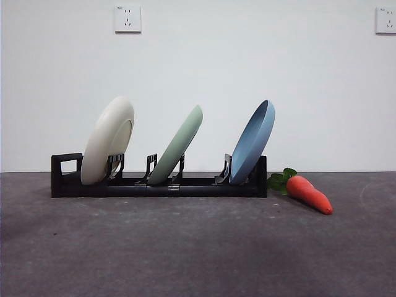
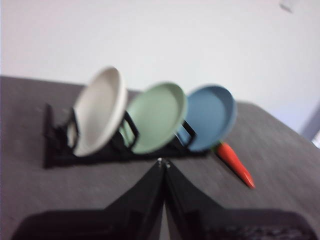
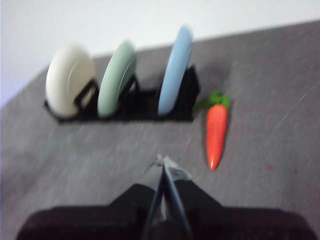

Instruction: Take the green plate from the plate rack,put the plate on the table,take the carrot from the table,put the carrot in the plate

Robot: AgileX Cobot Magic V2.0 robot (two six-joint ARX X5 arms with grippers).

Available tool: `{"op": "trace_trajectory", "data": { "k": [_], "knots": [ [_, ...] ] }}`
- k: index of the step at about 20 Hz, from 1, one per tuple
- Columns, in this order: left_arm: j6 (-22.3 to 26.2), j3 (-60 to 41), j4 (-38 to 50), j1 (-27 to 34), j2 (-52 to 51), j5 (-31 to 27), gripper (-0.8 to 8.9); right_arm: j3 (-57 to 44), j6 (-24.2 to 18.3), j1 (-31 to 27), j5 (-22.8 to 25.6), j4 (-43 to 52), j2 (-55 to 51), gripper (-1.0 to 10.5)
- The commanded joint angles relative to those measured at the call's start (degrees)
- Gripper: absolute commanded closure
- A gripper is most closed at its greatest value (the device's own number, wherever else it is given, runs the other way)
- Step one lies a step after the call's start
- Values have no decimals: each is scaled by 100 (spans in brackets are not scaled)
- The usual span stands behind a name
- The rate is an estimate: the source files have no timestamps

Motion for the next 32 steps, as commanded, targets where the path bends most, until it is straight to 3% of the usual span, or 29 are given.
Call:
{"op": "trace_trajectory", "data": {
  "k": [1,5,11,15,16,18,19,20,21,24,28,32],
  "knots": [
    [562,393,-428,13,323,396,821,516,-612,15,-90,-629,378,957],
    [1115,988,-1202,13,822,909,821,1189,-1093,15,-232,-1585,920,957],
    [1853,1637,-2385,9,1392,1058,821,1663,-1530,17,-516,-2643,1434,957],
    [1893,1670,-2566,9,1486,1051,798,1670,-1598,17,-509,-2782,1499,940],
    [1891,1670,-2562,9,1486,1051,698,1670,-1596,17,-507,-2780,1499,890],
    [1849,1670,-2551,9,1486,1043,307,1670,-1563,17,-494,-2780,1499,598],
    [1812,1670,-2511,9,1486,1045,218,1670,-1534,17,-492,-2780,1499,441],
    [1801,1670,-2444,9,1486,1054,219,1670,-1534,17,-492,-2780,1499,358],
    [1773,1670,-2341,9,1488,1058,219,1670,-1534,17,-492,-2780,1499,349],
    [1495,1716,-1899,4,1567,1058,218,1670,-1534,17,-492,-2758,1499,349],
    [1484,2083,-1574,-76,2146,1067,219,1670,-1532,17,-492,-2745,1512,349],
    [1484,2699,-1095,-586,3093,1016,219,1670,-1532,17,-494,-2719,1652,349]
  ]
}}
